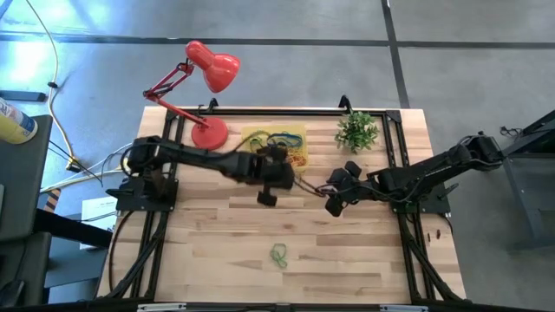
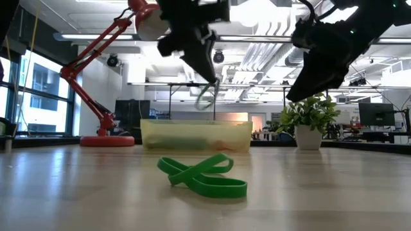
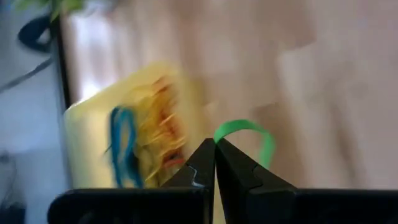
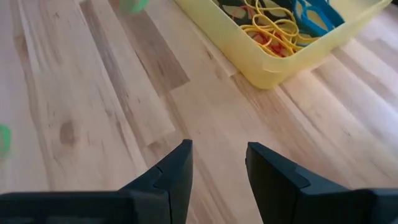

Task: Pick and place rubber bands into bin
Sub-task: Put the green rubber band into the yellow container

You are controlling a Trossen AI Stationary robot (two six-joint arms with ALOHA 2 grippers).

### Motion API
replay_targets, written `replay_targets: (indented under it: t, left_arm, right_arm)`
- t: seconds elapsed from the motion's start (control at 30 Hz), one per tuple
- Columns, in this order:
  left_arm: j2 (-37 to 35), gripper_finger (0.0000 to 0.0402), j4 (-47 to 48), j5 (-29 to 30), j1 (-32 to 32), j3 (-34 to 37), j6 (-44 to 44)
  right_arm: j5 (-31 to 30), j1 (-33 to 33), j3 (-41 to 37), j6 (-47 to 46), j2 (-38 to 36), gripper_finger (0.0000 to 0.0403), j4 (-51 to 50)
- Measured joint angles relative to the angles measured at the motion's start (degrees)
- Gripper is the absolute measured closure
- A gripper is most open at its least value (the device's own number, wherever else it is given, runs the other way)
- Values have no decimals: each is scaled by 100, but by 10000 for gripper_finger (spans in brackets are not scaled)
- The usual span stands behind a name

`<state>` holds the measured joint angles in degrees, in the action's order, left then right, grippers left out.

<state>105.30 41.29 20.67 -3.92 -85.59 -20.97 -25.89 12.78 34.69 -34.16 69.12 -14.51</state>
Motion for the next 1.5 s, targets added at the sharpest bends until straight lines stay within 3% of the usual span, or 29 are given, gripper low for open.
replay_targets:
  t: [0.27, 0.67, 1.1, 1.5]
  left_arm:
    - [0, 402, 596, 387, -1110, -16, -323]
    - [46, 402, 565, 290, -2232, -12, -1091]
    - [281, 398, 658, 165, -2497, -2, -1181]
    - [343, 338, 602, 117, -2494, 2, -1174]
  right_arm:
    - [121, 1, -75, -208, 0, 263, 107]
    - [-55, 1, -75, -209, 0, 263, 256]
    - [-218, -3, -75, -200, 0, 263, 257]
    - [-264, -3, -75, -189, 0, 263, 255]
